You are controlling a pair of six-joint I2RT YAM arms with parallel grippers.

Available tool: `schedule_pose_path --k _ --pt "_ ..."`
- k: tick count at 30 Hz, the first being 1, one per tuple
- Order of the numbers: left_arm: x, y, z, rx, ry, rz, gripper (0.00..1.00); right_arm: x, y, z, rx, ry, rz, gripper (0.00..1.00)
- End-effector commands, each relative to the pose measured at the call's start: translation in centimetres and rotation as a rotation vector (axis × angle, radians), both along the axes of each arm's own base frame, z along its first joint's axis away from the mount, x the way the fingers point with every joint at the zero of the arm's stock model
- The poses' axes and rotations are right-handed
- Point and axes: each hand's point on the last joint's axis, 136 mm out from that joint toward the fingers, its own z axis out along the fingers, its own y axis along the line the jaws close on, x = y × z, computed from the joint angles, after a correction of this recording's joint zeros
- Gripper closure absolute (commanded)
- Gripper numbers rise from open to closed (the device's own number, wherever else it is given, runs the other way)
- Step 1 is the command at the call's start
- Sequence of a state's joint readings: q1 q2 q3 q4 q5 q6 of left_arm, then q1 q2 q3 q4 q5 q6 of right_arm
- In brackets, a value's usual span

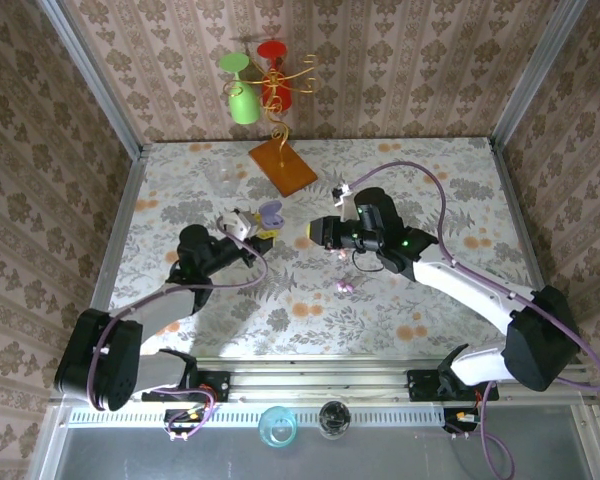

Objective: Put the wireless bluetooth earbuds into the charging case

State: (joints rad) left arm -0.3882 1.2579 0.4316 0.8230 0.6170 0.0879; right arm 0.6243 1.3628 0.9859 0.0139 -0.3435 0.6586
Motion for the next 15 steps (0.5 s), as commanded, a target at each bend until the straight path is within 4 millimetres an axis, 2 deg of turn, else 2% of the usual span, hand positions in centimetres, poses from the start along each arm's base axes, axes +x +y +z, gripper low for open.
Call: schedule_pose_path --k 1,4,8,15 --pt "-0.1 -1.4 2.3 -0.018 -0.103 -0.05 0.66 -1.3 1.5 3.5 0.165 -0.015 0.111 0.78" --pt "-0.3 -2.3 2.4 -0.038 -0.11 -0.073 0.66 -1.5 2.0 4.1 0.184 -0.013 0.141 0.78" --pt "-1.6 -4.1 2.4 -0.056 -0.121 -0.154 0.66 -1.3 2.3 4.1 0.183 -0.013 0.152 0.78" --pt "-2.4 -4.8 2.1 -0.036 -0.143 -0.193 0.67 -1.0 2.5 4.4 0.182 -0.033 0.157 0.78"
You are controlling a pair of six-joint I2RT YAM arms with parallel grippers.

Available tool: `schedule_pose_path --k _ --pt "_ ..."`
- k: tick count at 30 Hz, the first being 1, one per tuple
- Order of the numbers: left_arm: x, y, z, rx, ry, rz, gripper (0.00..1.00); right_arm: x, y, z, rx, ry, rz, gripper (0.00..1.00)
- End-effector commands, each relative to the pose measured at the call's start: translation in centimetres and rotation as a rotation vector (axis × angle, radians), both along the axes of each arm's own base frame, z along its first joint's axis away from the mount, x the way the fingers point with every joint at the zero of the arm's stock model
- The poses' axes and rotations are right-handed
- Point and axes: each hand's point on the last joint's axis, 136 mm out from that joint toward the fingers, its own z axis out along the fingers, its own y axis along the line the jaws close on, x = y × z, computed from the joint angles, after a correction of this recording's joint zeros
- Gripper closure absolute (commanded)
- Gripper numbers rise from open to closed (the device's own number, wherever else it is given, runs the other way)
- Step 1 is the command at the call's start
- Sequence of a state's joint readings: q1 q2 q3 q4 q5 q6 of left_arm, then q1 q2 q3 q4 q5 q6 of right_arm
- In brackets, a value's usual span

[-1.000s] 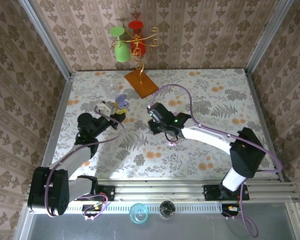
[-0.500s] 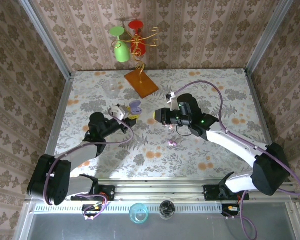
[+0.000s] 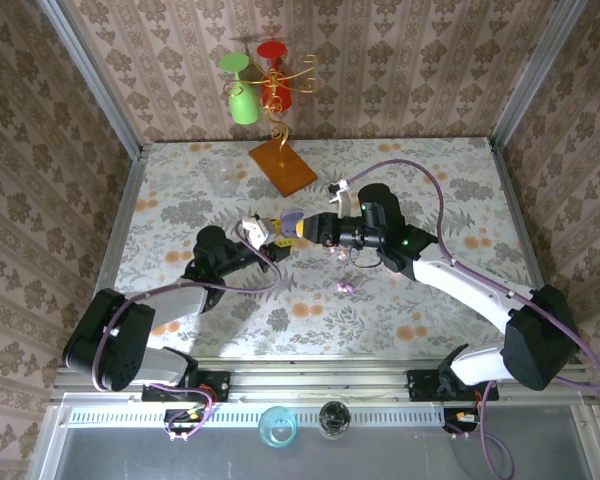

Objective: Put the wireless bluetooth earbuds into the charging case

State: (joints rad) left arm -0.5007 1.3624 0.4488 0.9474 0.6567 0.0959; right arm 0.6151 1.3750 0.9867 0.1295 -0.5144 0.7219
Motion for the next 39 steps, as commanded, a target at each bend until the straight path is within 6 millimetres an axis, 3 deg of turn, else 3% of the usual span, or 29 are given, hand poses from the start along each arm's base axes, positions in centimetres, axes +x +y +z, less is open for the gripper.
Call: schedule_pose_path --k 1,17,31,39 --pt "-0.4 -0.8 2.3 -0.029 -0.106 -0.045 0.67 0.6 0.9 1.1 0.031 -0.02 0.026 0.78" --pt "-0.9 -1.4 2.1 -0.027 -0.118 -0.081 0.67 1.4 1.6 1.1 0.048 -0.017 0.028 0.78" --pt "-0.8 -1.4 2.8 -0.034 -0.143 -0.074 0.67 2.1 2.1 -0.7 0.028 0.026 0.016 0.78" --pt "-0.7 -1.4 3.4 -0.041 -0.149 -0.07 0.67 2.5 1.6 -1.6 -0.01 0.043 -0.018 0.71"
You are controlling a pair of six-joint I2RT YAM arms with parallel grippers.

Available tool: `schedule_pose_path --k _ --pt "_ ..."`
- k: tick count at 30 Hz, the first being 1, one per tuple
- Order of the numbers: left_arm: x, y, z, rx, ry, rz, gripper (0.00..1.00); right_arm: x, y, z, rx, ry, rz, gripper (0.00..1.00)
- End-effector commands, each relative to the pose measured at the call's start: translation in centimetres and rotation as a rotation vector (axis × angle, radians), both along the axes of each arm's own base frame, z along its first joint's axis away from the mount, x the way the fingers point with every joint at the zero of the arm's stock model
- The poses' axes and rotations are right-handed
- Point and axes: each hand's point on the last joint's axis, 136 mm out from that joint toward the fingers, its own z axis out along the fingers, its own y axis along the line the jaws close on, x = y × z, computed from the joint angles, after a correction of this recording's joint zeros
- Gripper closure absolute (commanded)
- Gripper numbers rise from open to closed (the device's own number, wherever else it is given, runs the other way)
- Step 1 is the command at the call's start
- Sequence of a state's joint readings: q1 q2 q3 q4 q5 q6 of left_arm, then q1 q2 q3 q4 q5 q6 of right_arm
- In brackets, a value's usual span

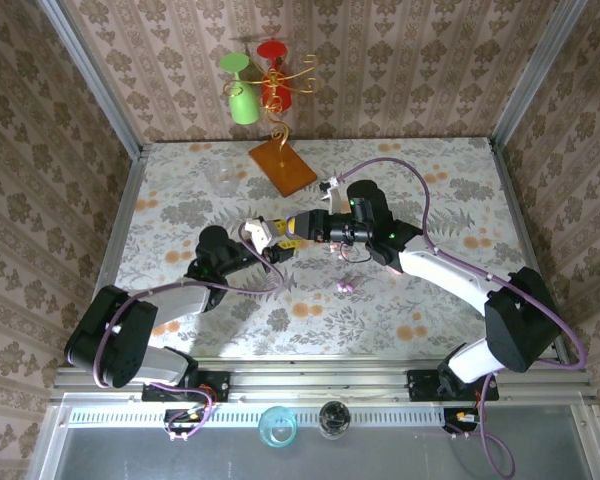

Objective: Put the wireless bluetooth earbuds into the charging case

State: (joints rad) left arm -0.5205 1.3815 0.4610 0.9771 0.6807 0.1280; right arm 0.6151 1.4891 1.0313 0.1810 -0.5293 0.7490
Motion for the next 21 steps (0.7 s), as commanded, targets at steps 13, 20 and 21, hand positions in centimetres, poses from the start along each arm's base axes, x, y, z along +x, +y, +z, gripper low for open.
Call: schedule_pose_path --k 13,20,21 --pt "0.0 -0.5 2.7 -0.036 -0.097 -0.017 0.67 0.3 -0.6 0.9 -0.031 -0.035 -0.038 0.6" --pt "0.0 -0.4 2.6 -0.033 -0.099 -0.012 0.67 0.0 -1.1 1.6 -0.025 -0.073 -0.053 0.56" --pt "0.1 -0.4 2.6 -0.033 -0.1 -0.009 0.67 0.0 -1.2 1.8 -0.026 -0.082 -0.053 0.55"
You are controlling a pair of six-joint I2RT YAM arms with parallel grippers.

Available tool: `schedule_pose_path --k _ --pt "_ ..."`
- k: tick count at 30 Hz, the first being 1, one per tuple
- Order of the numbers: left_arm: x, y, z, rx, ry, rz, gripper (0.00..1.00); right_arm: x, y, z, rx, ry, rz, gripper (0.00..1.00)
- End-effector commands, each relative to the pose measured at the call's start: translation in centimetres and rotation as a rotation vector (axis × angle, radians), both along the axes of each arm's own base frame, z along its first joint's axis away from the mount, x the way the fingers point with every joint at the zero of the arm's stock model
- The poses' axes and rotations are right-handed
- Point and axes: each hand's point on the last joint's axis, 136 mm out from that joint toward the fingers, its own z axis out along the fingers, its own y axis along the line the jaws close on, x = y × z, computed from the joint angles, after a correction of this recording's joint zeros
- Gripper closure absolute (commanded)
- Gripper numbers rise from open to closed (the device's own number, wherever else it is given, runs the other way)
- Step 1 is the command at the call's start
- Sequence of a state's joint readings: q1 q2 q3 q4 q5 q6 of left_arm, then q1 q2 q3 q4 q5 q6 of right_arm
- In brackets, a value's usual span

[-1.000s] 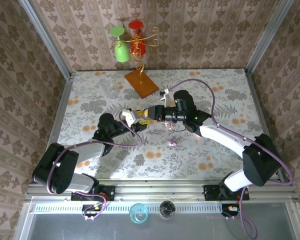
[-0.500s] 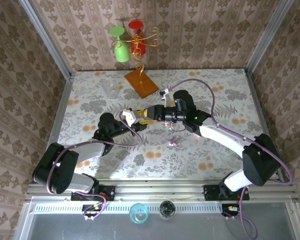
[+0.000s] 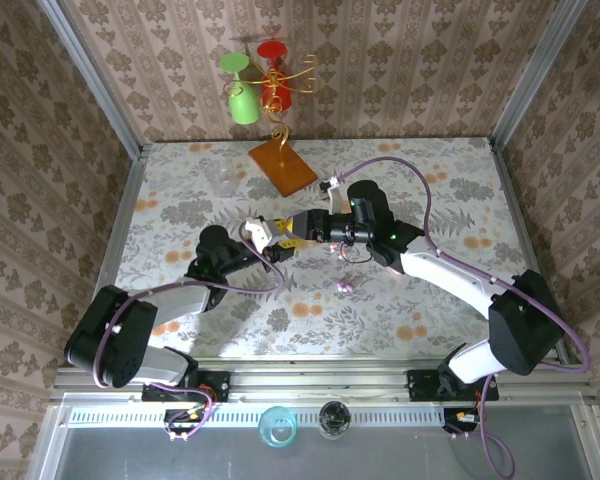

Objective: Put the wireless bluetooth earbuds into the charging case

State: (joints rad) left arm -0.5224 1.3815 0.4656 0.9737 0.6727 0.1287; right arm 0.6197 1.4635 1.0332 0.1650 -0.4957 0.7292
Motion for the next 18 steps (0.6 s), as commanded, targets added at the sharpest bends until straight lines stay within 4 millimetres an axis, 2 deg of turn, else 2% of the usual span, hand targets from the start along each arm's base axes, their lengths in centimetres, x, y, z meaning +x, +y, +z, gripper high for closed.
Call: schedule_pose_path --k 1,4,6,11,18 --pt "0.0 -0.3 2.4 -0.032 -0.097 -0.016 0.67 -0.1 -0.9 1.2 -0.012 -0.055 -0.032 0.54" --pt "-0.1 -0.4 2.6 -0.034 -0.104 -0.019 0.67 -0.4 -1.1 1.3 -0.005 -0.074 -0.031 0.52" --pt "0.0 -0.3 2.6 -0.034 -0.104 -0.017 0.67 -1.0 -1.5 2.9 0.018 -0.124 -0.029 0.52" --pt "-0.3 -0.1 2.1 -0.019 -0.111 -0.025 0.67 -1.6 -2.5 4.1 -0.016 -0.197 -0.037 0.52" --pt "-1.4 -0.1 1.6 0.022 -0.108 -0.078 0.67 -0.3 -3.3 3.8 -0.171 -0.206 -0.075 0.57"
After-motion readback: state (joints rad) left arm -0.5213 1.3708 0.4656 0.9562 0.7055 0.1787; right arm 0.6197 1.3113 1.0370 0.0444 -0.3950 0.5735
